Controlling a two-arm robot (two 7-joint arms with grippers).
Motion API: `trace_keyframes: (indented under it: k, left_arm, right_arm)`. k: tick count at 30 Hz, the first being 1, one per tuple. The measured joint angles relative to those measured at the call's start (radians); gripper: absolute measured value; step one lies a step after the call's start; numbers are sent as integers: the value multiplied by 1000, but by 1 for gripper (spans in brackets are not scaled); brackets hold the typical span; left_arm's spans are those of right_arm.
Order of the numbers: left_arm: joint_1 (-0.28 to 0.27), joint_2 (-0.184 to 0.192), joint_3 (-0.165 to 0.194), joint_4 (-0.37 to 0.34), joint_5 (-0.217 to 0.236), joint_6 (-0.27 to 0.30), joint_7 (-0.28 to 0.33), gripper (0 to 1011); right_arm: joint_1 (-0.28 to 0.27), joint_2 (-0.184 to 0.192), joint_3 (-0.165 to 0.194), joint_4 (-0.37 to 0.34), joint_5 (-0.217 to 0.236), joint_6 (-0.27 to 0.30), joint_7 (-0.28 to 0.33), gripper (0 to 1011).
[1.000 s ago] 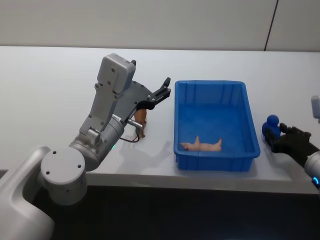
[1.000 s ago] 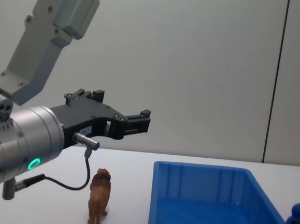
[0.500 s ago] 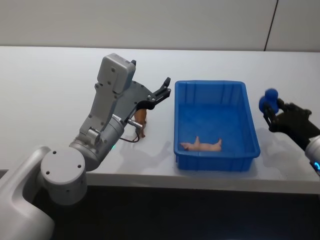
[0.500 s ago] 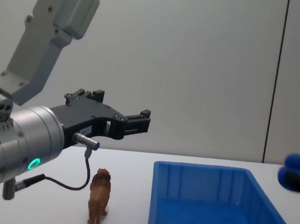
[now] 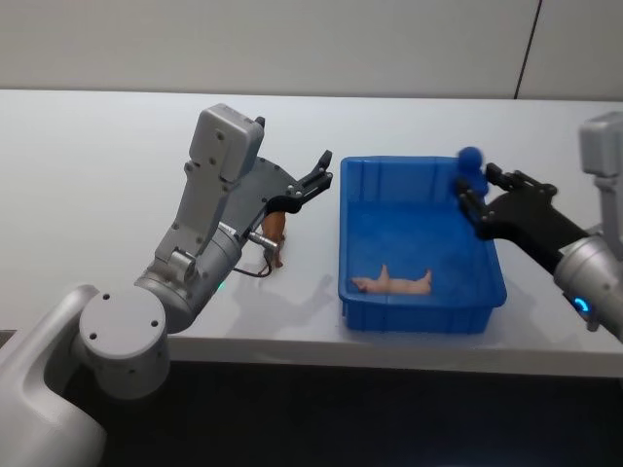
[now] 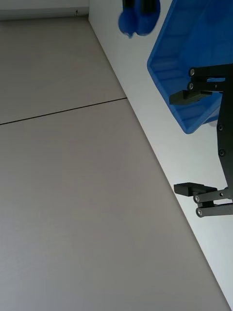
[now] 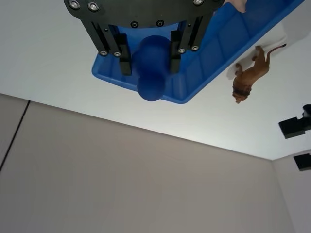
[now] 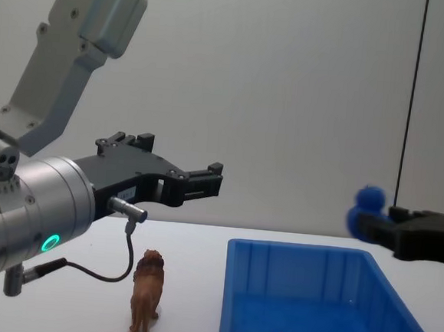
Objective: Pick up the two dolls from the table and place them into the box.
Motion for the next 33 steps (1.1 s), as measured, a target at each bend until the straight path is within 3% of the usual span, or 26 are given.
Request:
trace_keyframes:
  k: [10, 16, 20, 33]
  left_arm:
    - [0, 0, 0, 0, 0, 0, 0, 1001]
    - [0, 0, 0, 0, 0, 0, 0, 1001]
    - [0, 0, 0, 0, 0, 0, 0, 1001]
    - [0, 0, 0, 0, 0, 0, 0, 1001]
  right_arm:
    - [42, -32, -29, 46, -69, 30, 18, 735]
    - [53, -38, -32, 59, -83, 26, 16, 933]
    - [54, -35, -28, 59, -81, 13, 9, 1003]
    - [25, 12, 17, 39, -31, -29, -26, 1003]
